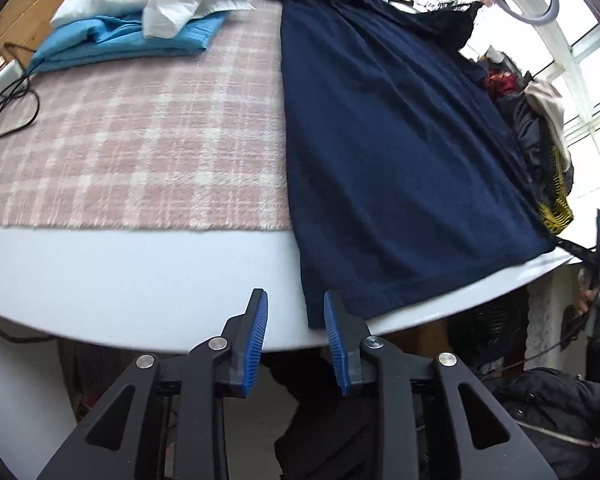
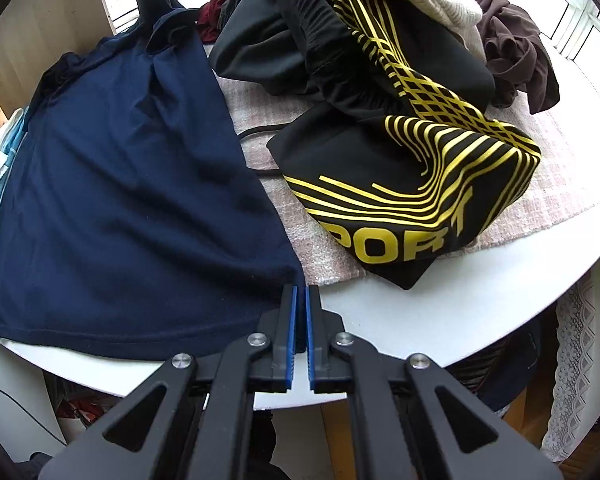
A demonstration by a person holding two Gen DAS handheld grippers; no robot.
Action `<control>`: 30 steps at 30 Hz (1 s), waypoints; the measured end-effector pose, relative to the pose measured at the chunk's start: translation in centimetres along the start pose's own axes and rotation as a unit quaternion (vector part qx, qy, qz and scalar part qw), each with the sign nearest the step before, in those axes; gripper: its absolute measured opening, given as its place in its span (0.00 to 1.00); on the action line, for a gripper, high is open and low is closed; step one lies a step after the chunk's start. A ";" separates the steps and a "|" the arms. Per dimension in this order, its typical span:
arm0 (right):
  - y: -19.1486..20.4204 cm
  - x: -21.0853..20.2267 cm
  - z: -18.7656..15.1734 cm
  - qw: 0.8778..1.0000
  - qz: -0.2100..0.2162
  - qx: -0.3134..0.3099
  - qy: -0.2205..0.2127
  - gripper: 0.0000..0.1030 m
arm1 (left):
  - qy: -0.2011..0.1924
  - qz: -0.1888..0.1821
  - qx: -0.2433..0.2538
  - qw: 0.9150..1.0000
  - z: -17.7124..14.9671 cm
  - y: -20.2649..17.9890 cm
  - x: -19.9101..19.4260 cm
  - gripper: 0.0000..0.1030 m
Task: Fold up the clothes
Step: 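Grasp the navy sweatshirt hem with both grippers at the table rim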
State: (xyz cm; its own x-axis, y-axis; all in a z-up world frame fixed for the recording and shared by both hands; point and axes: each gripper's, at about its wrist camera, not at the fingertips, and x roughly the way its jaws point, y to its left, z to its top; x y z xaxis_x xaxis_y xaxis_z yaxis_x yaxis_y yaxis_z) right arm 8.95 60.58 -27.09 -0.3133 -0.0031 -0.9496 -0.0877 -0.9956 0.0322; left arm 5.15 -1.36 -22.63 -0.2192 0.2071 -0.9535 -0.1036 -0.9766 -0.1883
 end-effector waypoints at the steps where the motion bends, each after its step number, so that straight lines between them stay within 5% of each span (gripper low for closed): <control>1: 0.0 0.1 0.0 1.000 0.000 0.000 0.000 0.04 | 0.006 0.002 0.007 1.000 -0.1 -0.7 0.4 0.27; 9: -0.6 0.0 -0.3 1.000 0.010 0.003 0.003 0.04 | 0.027 0.009 0.041 0.999 -0.1 -3.3 2.7 0.28; 12: -1.2 -0.3 -0.5 1.000 0.018 0.007 0.003 0.04 | 0.014 0.020 0.046 0.999 0.0 -3.8 2.6 0.02; 18: -2.5 -2.0 -0.3 0.999 0.052 0.016 -0.004 0.04 | -0.036 0.021 0.026 0.999 -0.2 -3.7 -2.7 0.01; 23: 0.3 -4.2 -1.5 0.992 0.128 -0.009 -0.011 0.04 | -0.109 0.047 -0.019 0.993 -0.9 -0.6 -10.0 0.02; 25: 1.4 -4.0 -2.0 0.990 0.136 -0.019 0.000 0.04 | -0.098 0.055 -0.015 0.993 -0.6 0.8 -10.2 0.02; 30: 0.7 -2.7 -2.8 0.992 0.122 -0.002 0.024 0.04 | -0.025 0.081 0.002 0.996 -0.6 -2.3 -4.3 0.02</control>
State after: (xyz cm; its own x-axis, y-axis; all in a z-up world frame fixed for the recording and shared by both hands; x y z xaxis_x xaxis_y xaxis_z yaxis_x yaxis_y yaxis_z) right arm 12.43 59.67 -25.34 -0.2790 -0.2483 -0.9276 -0.0112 -0.9651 0.2617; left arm 6.91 -0.02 -18.22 -0.2822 0.0503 -0.9580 -0.0669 -0.9972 -0.0327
